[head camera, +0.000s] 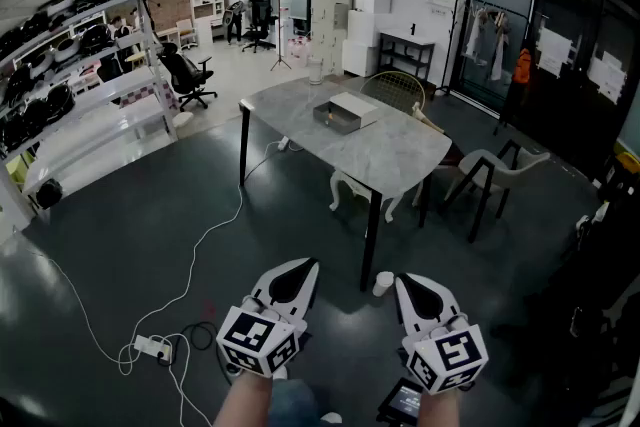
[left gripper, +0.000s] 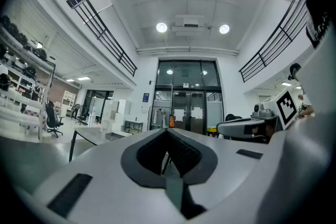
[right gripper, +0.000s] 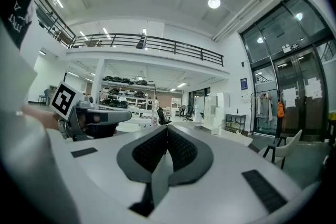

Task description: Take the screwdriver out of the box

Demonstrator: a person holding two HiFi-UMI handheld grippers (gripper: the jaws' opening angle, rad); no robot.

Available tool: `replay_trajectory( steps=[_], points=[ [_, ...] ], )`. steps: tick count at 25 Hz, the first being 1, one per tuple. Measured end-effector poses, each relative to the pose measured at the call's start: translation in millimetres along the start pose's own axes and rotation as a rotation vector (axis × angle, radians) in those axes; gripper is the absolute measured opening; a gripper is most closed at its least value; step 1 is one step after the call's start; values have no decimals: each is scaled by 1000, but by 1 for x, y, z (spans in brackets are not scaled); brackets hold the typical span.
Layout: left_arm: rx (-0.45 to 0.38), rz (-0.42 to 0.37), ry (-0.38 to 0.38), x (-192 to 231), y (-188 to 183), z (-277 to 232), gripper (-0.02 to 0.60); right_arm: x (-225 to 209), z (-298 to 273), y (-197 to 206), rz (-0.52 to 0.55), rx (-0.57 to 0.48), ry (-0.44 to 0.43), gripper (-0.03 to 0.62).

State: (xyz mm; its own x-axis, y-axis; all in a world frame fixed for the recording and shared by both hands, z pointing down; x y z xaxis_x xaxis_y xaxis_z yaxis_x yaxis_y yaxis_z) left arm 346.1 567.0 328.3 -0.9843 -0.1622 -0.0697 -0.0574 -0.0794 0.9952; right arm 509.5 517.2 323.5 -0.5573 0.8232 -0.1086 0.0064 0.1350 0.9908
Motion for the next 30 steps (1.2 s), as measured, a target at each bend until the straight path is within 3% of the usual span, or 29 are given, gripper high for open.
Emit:
replay_trajectory(
  steps=[7,12,19,30],
  points=[
    [4,0,-9,9,2,-19,12,-12,-17,5,31,20,18,25],
    [11,1,-18,33,8,-40,12,-23,-47,3,33,-11,-16,25],
    [4,9,-14,96,19,-94,12,-47,-123,-2,28,7,-7,25],
    [-25,5,-4,228,23,-192,12,-78,-281,-34,51,3,21,25]
  ],
)
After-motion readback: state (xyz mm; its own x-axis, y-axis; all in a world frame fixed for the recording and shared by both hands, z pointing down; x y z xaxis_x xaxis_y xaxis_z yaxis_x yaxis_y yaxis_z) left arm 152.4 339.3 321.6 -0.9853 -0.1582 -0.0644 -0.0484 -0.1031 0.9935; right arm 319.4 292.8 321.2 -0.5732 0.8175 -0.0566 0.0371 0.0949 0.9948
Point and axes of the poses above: the fingertips, and each gripper's own axes: z backward along the fingers, x to its left, y out of its underside, the point moved 3 cm from there along z, backward along the fingers, and after that the axes turned 10 degrees about -z, right-handed, at the moved point
